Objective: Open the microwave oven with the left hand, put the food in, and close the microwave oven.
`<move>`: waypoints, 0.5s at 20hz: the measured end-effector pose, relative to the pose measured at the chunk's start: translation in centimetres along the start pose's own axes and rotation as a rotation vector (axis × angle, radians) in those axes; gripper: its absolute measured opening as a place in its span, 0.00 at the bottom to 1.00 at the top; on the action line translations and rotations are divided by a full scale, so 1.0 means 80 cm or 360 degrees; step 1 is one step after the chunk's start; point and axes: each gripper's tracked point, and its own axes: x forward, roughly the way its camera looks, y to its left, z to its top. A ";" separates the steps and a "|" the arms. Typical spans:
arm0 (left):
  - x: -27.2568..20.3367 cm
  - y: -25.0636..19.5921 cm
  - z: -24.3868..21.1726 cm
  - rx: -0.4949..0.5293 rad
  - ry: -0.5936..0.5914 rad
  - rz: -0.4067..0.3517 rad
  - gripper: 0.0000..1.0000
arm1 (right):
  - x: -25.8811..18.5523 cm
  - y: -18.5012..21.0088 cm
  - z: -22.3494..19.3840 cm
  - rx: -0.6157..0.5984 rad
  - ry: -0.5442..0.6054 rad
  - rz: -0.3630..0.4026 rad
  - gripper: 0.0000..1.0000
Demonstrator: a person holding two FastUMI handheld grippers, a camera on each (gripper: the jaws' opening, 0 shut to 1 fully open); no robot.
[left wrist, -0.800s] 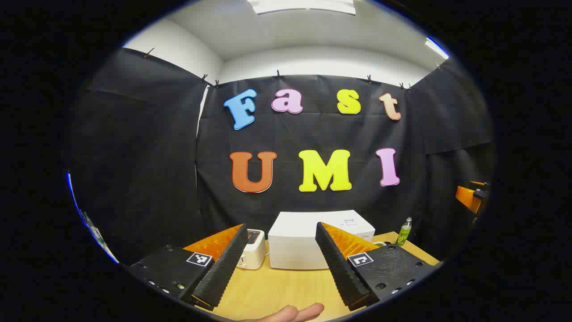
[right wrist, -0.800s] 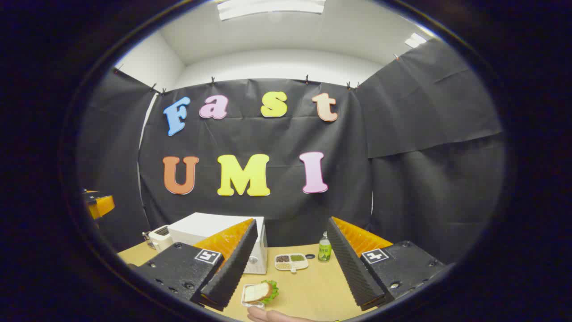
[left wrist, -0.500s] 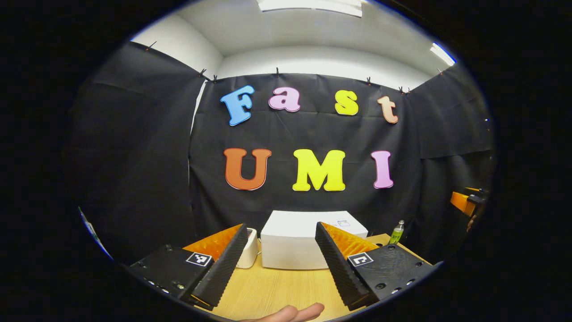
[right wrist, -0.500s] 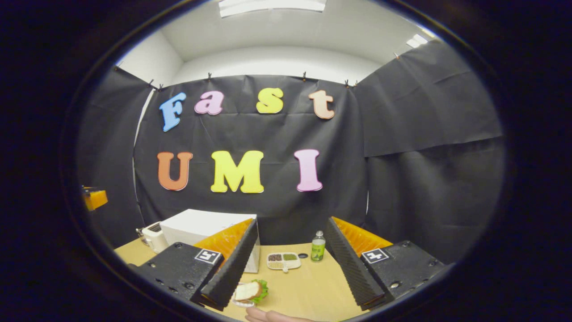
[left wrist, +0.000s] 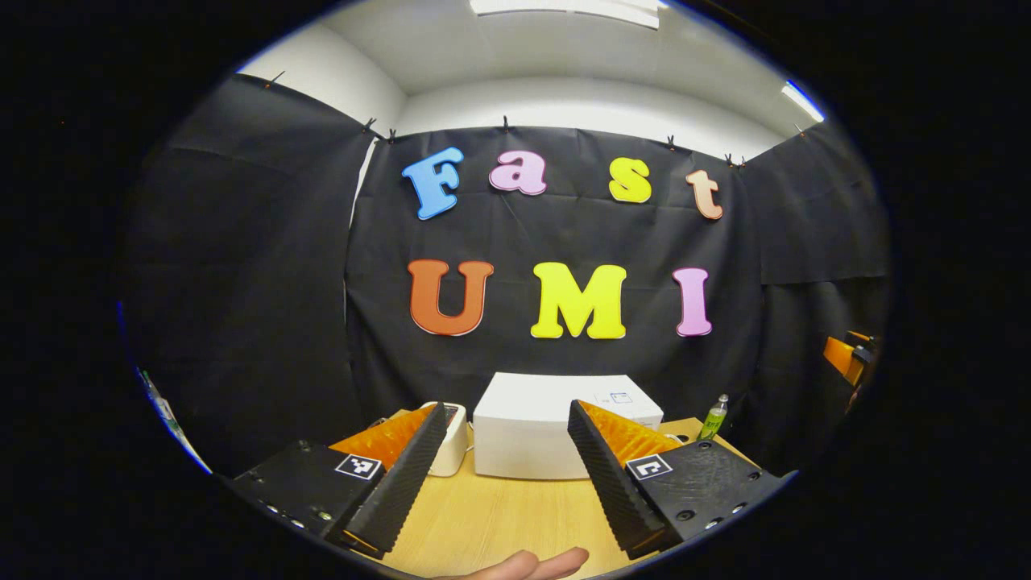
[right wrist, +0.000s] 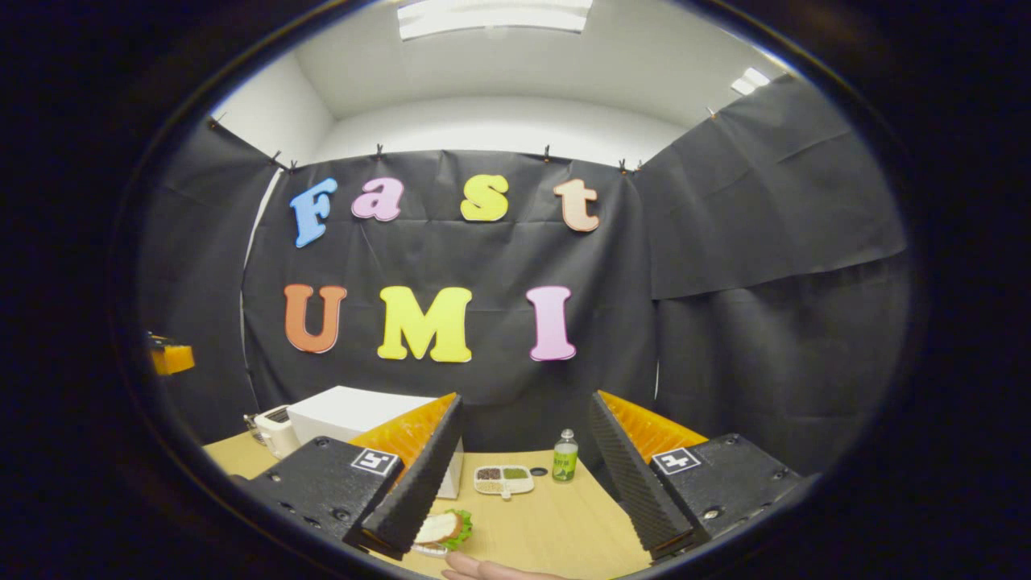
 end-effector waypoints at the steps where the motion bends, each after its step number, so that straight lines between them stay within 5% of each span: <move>1: 0.002 0.004 -0.002 -0.0010 0.0004 0.0016 0.94 | -0.001 -0.001 0.000 0.0014 -0.0010 0.0005 0.92; 2: 0.002 0.002 -0.004 -0.0035 0.0015 0.0014 0.94 | -0.001 -0.003 0.000 0.0030 -0.0015 0.0013 0.99; 5: 0.021 -0.001 -0.009 -0.0127 0.0038 0.0001 0.94 | 0.004 -0.011 -0.005 0.0053 -0.0015 0.0020 0.91; 7: 0.042 -0.004 -0.009 -0.0185 0.0012 0.0015 0.95 | 0.010 -0.019 -0.007 0.0053 -0.0023 0.0016 0.99; 9: 0.068 -0.017 -0.017 -0.0244 -0.0008 0.0008 0.95 | 0.017 -0.024 -0.010 0.0044 -0.0031 0.0016 0.91; 10: 0.082 -0.028 -0.023 -0.0264 -0.0014 -0.0010 0.95 | 0.020 -0.027 -0.013 0.0039 -0.0031 0.0019 0.99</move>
